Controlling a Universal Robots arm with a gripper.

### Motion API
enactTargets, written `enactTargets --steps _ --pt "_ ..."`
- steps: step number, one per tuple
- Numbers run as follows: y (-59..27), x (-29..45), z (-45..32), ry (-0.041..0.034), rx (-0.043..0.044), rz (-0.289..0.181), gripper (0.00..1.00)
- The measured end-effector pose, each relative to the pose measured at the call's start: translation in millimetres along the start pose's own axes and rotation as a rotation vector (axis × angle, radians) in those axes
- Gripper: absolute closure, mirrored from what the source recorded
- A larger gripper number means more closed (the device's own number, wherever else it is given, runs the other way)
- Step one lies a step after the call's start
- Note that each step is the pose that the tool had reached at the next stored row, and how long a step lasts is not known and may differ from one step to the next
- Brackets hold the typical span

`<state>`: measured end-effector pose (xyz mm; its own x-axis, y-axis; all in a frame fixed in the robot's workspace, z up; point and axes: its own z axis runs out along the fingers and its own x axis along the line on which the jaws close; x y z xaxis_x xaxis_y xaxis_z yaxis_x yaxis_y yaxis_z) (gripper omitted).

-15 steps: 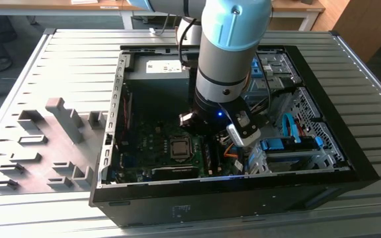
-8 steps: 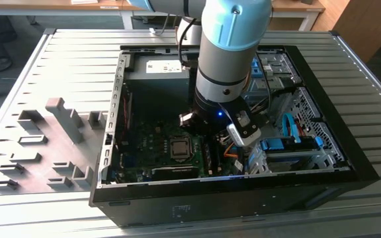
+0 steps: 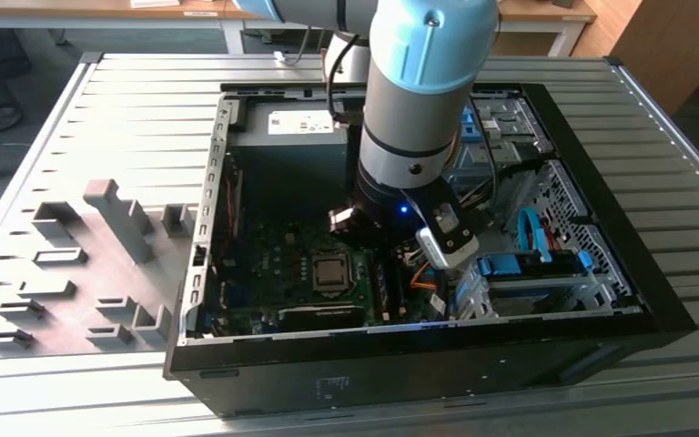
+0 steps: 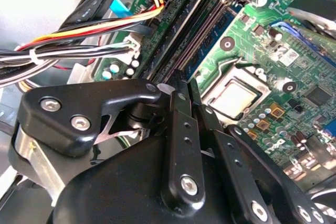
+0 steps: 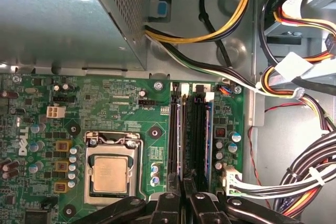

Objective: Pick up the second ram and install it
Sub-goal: 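Insert the second ram into the second slot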

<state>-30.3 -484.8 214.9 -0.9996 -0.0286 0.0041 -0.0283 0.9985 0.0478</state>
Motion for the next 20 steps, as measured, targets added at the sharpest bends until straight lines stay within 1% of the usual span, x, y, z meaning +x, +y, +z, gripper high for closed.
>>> enactTargets --steps 4,7,10,16,20 --pt "0.1 0.0 0.9 -0.0003 -0.0009 -0.001 0.86" --pt "0.3 -0.1 -0.6 -0.0009 -0.0015 -0.001 0.86" --pt "0.3 -0.1 -1.3 -0.0008 0.0003 -0.001 0.86" --pt "0.4 -0.1 -1.6 0.0002 0.0074 -0.011 0.86" --pt "0.4 -0.1 -1.5 0.0002 0.0078 -0.011 0.86"
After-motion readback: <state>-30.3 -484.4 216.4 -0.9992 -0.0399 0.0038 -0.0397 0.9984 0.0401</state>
